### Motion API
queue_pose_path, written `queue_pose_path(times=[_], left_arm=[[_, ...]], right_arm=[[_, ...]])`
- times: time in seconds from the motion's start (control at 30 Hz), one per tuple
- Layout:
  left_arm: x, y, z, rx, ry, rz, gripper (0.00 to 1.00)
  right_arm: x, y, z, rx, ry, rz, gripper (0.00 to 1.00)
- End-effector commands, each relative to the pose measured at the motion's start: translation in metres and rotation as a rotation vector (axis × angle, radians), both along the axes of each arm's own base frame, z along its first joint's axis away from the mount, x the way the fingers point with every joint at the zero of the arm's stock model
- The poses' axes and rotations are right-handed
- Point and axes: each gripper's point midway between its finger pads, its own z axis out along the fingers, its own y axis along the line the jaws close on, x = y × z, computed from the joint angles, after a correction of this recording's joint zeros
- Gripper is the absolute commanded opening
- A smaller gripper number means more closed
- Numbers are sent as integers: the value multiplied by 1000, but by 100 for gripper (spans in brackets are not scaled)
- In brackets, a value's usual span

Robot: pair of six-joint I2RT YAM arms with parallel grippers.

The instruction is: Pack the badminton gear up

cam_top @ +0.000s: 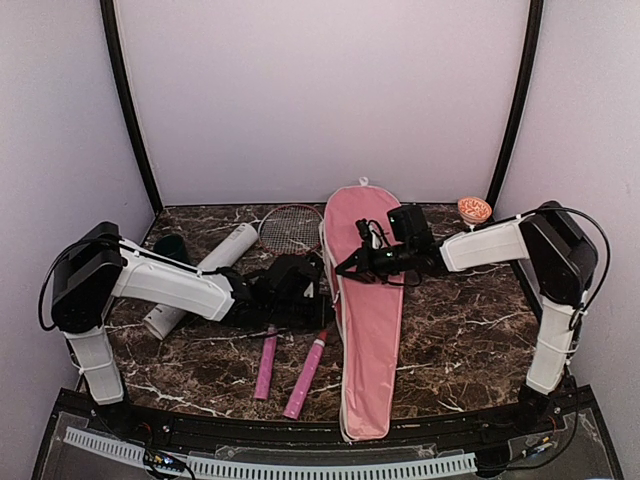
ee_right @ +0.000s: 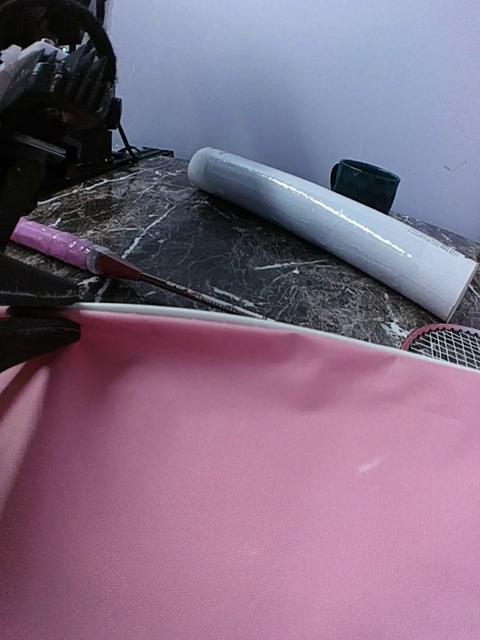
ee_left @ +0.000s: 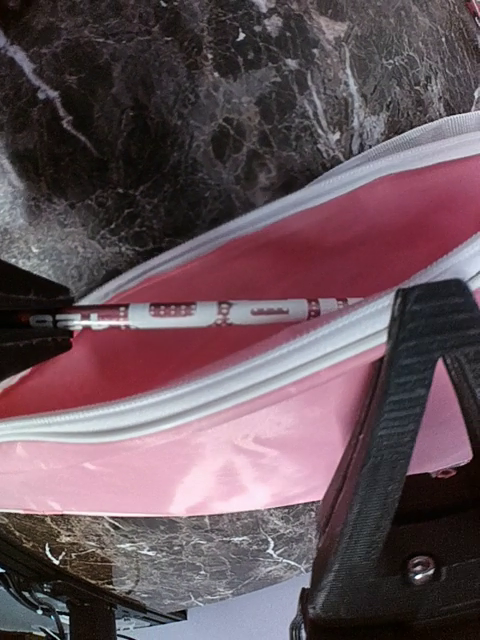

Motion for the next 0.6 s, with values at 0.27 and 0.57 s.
queue_pose_path(times=[0.27,0.57], left_arm=[[24,-22,-6,-136,-69,-26,5],[42,-23,-9,-162,-45,-39,35]], right_arm=[[22,8,-4,-11,-33,52,0],[51,3,-28,-123,-39,65,12]])
